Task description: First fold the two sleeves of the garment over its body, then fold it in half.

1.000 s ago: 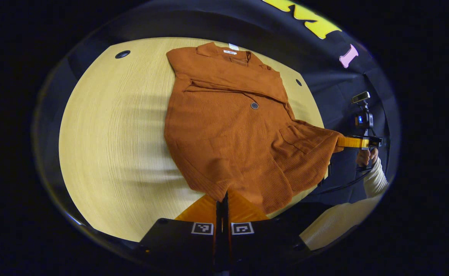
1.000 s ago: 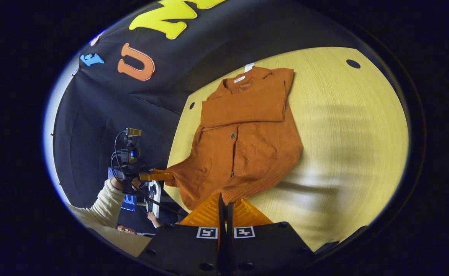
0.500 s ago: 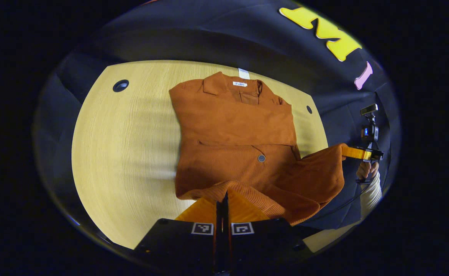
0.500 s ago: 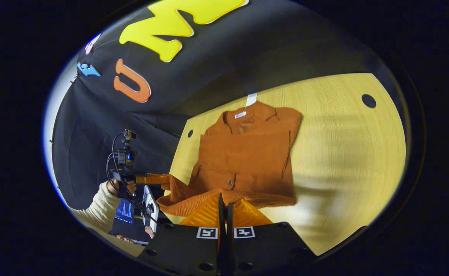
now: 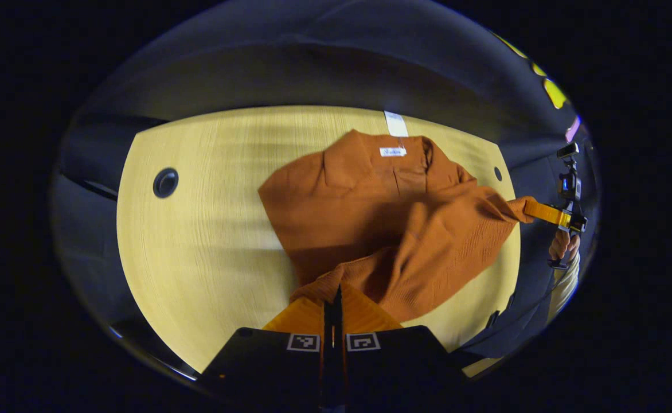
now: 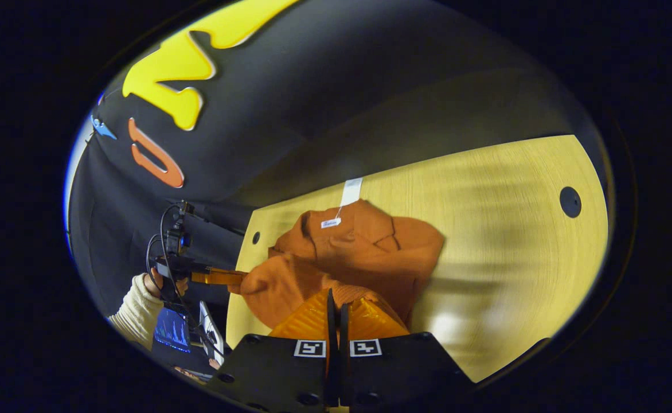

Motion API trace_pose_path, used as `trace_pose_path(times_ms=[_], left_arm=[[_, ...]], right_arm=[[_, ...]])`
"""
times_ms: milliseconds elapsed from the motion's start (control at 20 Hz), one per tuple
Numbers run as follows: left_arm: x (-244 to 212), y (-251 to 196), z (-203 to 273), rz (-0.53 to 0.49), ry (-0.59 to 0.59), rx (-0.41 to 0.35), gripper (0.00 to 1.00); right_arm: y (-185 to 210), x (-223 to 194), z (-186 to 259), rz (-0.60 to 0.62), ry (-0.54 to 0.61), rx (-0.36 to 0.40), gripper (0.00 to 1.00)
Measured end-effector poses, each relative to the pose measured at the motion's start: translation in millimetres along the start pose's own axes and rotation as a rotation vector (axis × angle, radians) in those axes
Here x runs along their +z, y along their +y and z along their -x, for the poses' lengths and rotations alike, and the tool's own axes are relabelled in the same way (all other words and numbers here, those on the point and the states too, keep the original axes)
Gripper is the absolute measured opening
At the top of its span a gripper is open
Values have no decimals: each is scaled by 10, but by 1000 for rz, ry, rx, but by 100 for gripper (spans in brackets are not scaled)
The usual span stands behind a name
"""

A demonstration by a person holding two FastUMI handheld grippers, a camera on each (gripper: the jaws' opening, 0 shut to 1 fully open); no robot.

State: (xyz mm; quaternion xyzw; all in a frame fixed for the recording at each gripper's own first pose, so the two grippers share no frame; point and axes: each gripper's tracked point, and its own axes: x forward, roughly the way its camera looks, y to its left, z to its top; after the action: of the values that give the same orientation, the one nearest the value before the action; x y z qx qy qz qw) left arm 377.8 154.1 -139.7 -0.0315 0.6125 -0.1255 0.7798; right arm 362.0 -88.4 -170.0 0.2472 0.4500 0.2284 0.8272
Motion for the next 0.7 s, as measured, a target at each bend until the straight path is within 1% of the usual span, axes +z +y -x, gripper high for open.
trace_pose_path(times_ms=[100,200,250,300,350,450,550,650,700], left_arm=[[226,63,-110,-11,-10,9,3],[364,56,-174,10,-21,-9,3],[432,88,-196,-2,-35,-6,3],[480,124,-207,-28,-48,-5,0],[513,181,-234,-46,-53,10,3],[554,301,-326,-62,-45,40,3],[591,365,-408,-38,-44,36,3],[609,308,-460,-22,-60,12,3],[641,308,-451,-25,-76,2,3]], right_arm=[[-179,106,-210,-38,-8,-23,0],[-312,194,-255,-46,-22,-46,0],[-291,247,-219,-56,-40,-23,0],[-287,308,-203,-57,-67,-20,1],[-336,387,-197,-66,-95,-25,0],[-482,465,-249,-113,-119,-58,0],[-692,438,-375,-153,-103,-99,0],[-685,413,-426,-206,-97,-99,1],[-677,424,-459,-231,-106,-83,2]])
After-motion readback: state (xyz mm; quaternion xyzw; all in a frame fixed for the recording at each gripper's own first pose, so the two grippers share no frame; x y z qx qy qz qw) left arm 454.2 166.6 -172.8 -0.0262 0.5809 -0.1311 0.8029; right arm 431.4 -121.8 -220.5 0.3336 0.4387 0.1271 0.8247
